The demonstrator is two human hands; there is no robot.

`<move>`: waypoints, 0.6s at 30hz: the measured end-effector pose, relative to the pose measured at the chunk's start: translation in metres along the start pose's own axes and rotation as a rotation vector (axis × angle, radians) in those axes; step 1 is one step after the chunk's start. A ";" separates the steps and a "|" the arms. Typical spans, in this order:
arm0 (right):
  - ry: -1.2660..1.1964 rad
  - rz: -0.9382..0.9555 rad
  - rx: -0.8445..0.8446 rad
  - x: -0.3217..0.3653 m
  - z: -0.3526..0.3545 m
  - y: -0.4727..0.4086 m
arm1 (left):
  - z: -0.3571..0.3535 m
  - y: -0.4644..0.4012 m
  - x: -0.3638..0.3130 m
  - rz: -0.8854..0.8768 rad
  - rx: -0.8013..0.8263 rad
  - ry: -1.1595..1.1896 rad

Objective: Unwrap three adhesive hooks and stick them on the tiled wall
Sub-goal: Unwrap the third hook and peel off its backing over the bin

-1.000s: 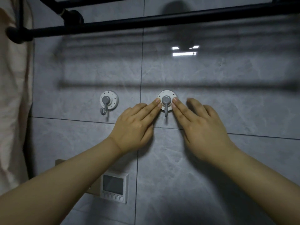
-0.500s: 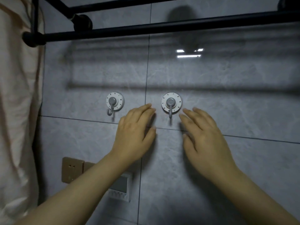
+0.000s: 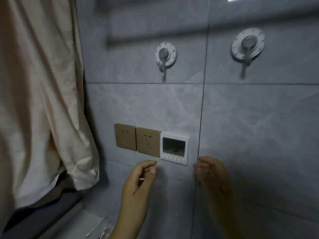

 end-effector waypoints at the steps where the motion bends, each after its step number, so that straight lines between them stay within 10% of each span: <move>1: 0.031 -0.042 0.024 -0.019 -0.013 0.007 | 0.013 0.009 0.013 0.055 -0.042 0.002; 18: 0.035 -0.690 0.299 -0.217 -0.161 0.071 | 0.128 0.130 0.177 0.649 -0.308 -0.100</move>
Point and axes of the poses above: each hand's wrist, its own y-axis away from the middle knuckle, its own z-axis out of the back of the hand, x = y × z, the point moved 5 cm from there along -y, towards the middle knuckle, and after that the axes turned 14 degrees about -z, right-handed, at the moved point
